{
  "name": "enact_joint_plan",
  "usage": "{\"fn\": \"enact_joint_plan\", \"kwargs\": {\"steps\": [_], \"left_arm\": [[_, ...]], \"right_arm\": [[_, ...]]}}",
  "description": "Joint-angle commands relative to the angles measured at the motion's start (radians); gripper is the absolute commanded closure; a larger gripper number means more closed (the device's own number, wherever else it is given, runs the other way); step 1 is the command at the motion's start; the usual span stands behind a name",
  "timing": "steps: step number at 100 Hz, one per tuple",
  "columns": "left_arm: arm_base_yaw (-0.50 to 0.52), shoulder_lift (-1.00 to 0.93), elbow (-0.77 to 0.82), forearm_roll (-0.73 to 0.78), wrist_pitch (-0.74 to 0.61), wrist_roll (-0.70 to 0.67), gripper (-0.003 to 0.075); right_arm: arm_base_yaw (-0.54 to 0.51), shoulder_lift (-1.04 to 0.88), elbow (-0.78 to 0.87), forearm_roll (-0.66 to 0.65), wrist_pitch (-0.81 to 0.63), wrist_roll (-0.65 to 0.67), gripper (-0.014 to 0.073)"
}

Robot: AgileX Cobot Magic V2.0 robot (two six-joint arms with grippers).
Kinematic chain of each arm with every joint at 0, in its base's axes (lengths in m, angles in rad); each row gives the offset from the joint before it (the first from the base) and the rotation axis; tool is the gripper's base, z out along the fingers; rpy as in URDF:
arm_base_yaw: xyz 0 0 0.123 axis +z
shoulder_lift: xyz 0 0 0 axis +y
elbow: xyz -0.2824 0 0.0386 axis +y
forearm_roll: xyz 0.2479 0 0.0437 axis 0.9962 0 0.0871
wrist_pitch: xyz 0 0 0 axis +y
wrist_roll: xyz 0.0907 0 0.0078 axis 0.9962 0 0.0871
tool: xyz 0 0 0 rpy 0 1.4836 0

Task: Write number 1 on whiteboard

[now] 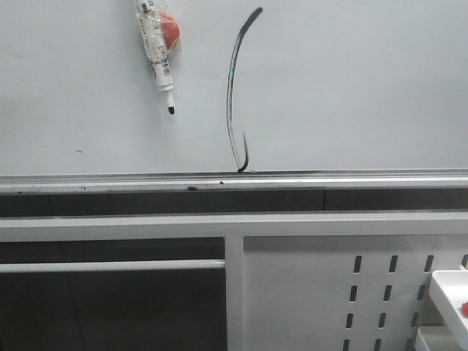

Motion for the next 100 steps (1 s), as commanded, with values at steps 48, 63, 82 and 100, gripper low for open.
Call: {"fn": "enact_joint_plan", "kwargs": {"steps": [48,63,82,100], "left_arm": [[0.001,0.000,0.085,0.175,-0.231,0.003,0.0740],[0.030,-0.044,0.167,0.409,-0.261,-0.007,0.0740],[0.196,-0.200,0.248,0.578,-0.238,-0.199,0.0740],[0.404,-0.378,0.284,0.675,-0.070,-0.347,0.0740]], "right_arm": [[0.002,0.015,-0.022,-0.016,-0.069,0.003,0.0664],[0.002,0.015,-0.022,-0.016,-0.069,0.003,0.0664],[0.002,0.015,-0.022,-0.016,-0.069,0.003,0.0664],[0.002,0.015,-0.022,-0.016,-0.069,0.003,0.0664]]}}
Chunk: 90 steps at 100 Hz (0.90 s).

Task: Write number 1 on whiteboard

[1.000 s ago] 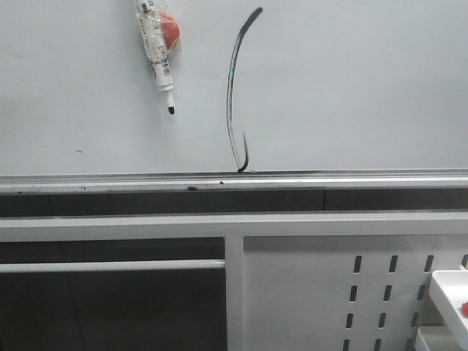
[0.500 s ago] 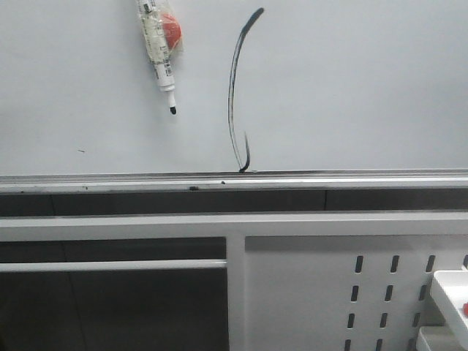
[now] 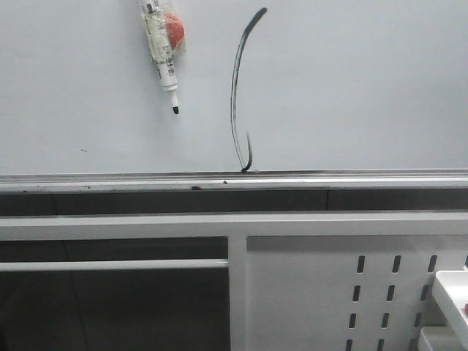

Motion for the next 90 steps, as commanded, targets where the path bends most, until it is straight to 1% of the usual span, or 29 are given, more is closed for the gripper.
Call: {"fn": "enact_joint_plan", "kwargs": {"steps": [1,11,16,30,58,61,90], "left_arm": [[0.090,-0.065,-0.013,0.042,0.040,-0.077,0.0740],[0.191,-0.134,-0.006,0.042,0.178,-0.101,0.0740],[0.227,-0.132,-0.006,0.042,0.231,-0.102,0.0740],[0.281,-0.132,-0.004,0.046,0.367,-0.102,0.0740],[0.291,-0.132,0.071,0.040,0.376,-0.102,0.0740],[0.291,-0.132,0.071,0.046,0.398,-0.102,0.0740],[0.291,-0.132,0.071,0.046,0.395,-0.102,0.0740]], "right_arm": [[0.002,0.015,-0.022,-0.020,-0.069,0.002,0.0664],[0.002,0.015,-0.022,-0.020,-0.069,0.002,0.0664],[0.002,0.015,-0.022,-0.020,-0.069,0.002,0.0664],[0.002,0.015,-0.022,-0.020,-0.069,0.002,0.0664],[0.002,0.015,-0.022,-0.020,-0.069,0.002,0.0664],[0.002,0.015,-0.022,-0.020,-0.069,0.002,0.0664],[0.002,0.015,-0.022,-0.020,-0.069,0.002,0.0664]]}}
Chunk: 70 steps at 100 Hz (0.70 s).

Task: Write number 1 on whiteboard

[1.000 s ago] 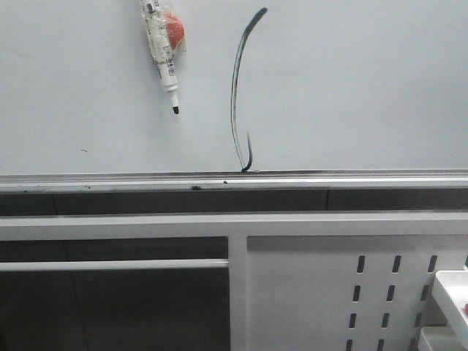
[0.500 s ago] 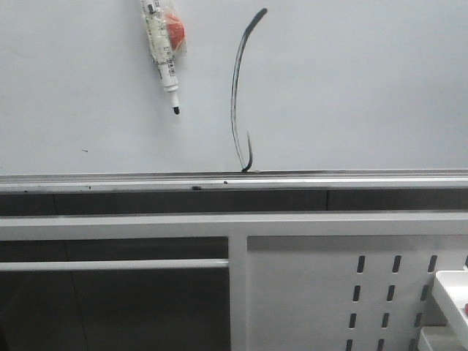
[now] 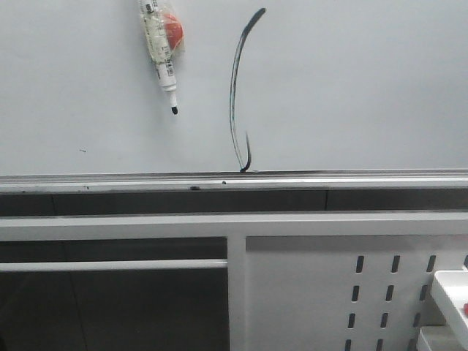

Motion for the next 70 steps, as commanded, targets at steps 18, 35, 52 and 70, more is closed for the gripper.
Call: {"fn": "enact_joint_plan", "kwargs": {"steps": [18,35,52,70], "left_arm": [[0.003,-0.022,0.037,-0.006,-0.051,-0.011,0.0740],[0.003,-0.022,0.037,-0.006,-0.051,-0.011,0.0740],[0.003,-0.022,0.037,-0.006,-0.051,-0.011,0.0740],[0.003,-0.022,0.037,-0.006,-0.051,-0.011,0.0740]], "right_arm": [[0.002,0.015,-0.022,-0.021,-0.069,0.002,0.0664],[0.002,0.015,-0.022,-0.021,-0.069,0.002,0.0664],[0.002,0.015,-0.022,-0.021,-0.069,0.002,0.0664],[-0.011,0.015,-0.018,-0.162,0.051,0.002,0.0664]]}}
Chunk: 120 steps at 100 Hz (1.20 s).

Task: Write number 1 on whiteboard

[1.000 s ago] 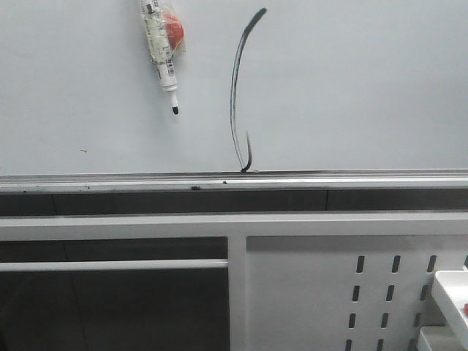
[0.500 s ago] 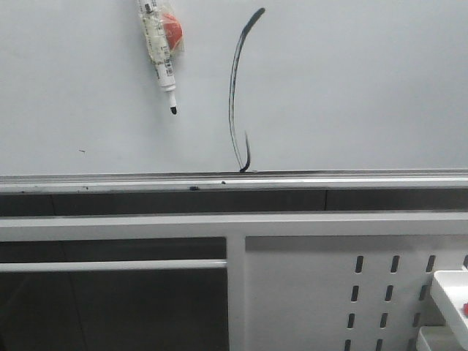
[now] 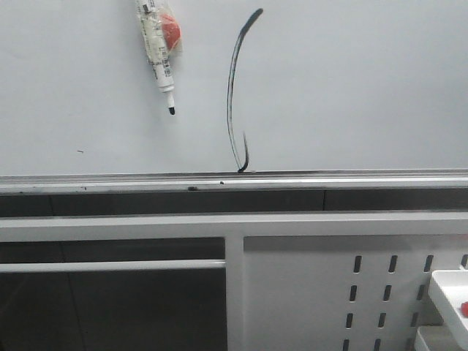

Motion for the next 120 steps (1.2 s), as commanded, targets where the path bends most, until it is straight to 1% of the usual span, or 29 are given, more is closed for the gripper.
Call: {"fn": "enact_joint_plan", "kwargs": {"steps": [1,5,10,20,31,39,51,58,72,80,93,98,112,120], "left_arm": [[0.003,-0.022,0.037,-0.006,-0.051,-0.011,0.0740],[0.003,-0.022,0.037,-0.006,-0.051,-0.011,0.0740],[0.003,-0.022,0.037,-0.006,-0.051,-0.011,0.0740],[0.003,-0.022,0.037,-0.006,-0.051,-0.011,0.0740],[0.003,-0.022,0.037,-0.006,-0.051,-0.011,0.0740],[0.003,-0.022,0.037,-0.006,-0.051,-0.011,0.0740],[0.003,-0.022,0.037,-0.006,-0.051,-0.011,0.0740],[0.003,-0.022,0.037,-0.006,-0.051,-0.011,0.0740],[0.003,-0.022,0.037,-0.006,-0.051,-0.011,0.0740],[0.003,-0.022,0.037,-0.006,-0.051,-0.011,0.0740],[0.003,-0.022,0.037,-0.006,-0.051,-0.011,0.0740],[0.003,-0.022,0.037,-0.006,-0.051,-0.011,0.0740],[0.003,-0.022,0.037,-0.006,-0.051,-0.011,0.0740],[0.003,-0.022,0.037,-0.006,-0.051,-0.011,0.0740]], "right_arm": [[-0.016,0.015,-0.015,-0.141,0.028,0.002,0.0664],[-0.035,0.015,-0.001,-0.157,0.026,0.002,0.0664],[-0.082,0.015,0.022,-0.155,0.018,0.012,0.0664],[-0.188,0.015,0.096,-0.144,-0.042,0.088,0.0664],[-0.311,0.015,0.212,-0.137,-0.190,0.156,0.0664],[-0.394,0.015,0.300,-0.093,-0.324,0.211,0.0664],[-0.519,0.015,0.433,-0.016,-0.524,0.218,0.0664],[-0.591,0.015,0.499,0.010,-0.595,0.218,0.0664],[-0.750,0.015,0.606,0.051,-0.687,0.218,0.0664],[-0.814,0.013,0.643,0.061,-0.697,0.218,0.0664],[-0.863,-0.021,0.699,0.081,-0.693,0.218,0.0664],[-0.866,-0.048,0.697,0.092,-0.612,0.218,0.0664],[-0.866,-0.128,0.697,0.101,-0.478,0.218,0.0664],[-0.866,-0.170,0.697,0.099,-0.461,0.218,0.0664]]}}
